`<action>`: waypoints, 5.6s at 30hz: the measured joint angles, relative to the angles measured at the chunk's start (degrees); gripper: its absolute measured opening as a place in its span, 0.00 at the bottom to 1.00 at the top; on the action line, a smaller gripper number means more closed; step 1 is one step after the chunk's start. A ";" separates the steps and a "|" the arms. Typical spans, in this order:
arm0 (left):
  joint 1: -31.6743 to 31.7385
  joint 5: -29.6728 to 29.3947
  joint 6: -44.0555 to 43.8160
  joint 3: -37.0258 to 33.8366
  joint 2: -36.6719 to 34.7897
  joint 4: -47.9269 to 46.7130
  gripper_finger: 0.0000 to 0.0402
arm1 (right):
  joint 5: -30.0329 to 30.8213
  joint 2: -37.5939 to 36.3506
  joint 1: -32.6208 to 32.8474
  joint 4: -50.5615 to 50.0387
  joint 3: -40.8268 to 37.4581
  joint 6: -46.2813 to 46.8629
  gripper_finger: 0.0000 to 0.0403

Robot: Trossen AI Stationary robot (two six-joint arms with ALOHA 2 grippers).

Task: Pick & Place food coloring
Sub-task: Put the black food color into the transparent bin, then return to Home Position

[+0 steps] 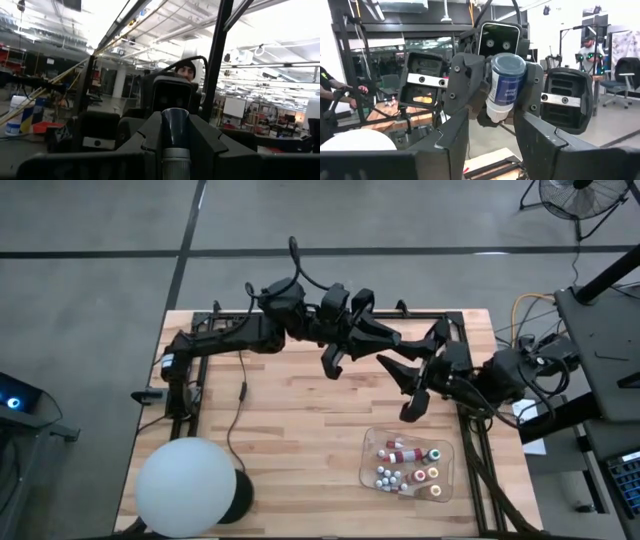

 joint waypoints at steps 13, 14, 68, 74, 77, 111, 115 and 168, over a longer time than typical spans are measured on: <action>-0.35 0.46 -1.28 -1.10 -0.01 2.08 0.11 | 1.62 0.12 -0.22 0.39 0.02 -0.15 0.32; -0.49 0.42 -1.23 -1.12 0.02 1.85 0.11 | 1.96 0.14 -0.20 0.34 0.02 -0.17 0.31; -11.38 -15.23 -58.09 -32.11 2.23 -10.14 0.11 | -5.65 -4.19 30.49 -49.59 -1.36 47.81 0.18; -11.95 -12.59 -72.10 -31.17 5.10 -14.27 0.11 | -4.52 -4.04 30.51 -49.58 -1.38 45.29 0.17; -12.11 -10.39 -76.08 -29.55 6.59 -20.96 0.11 | -4.50 -4.04 30.49 -49.56 -1.38 44.88 0.18; -11.72 6.25 -74.43 -1.86 26.83 -51.40 0.11 | -4.56 -3.62 30.49 -49.34 -3.68 45.14 0.15; -11.56 6.25 -73.52 -1.86 26.83 -52.06 0.11 | -4.61 -3.62 30.49 -47.58 -5.10 45.29 0.15; -9.73 1.49 -46.09 9.88 22.72 -50.32 0.40 | 3.07 -3.60 30.47 -47.64 -5.64 41.78 0.37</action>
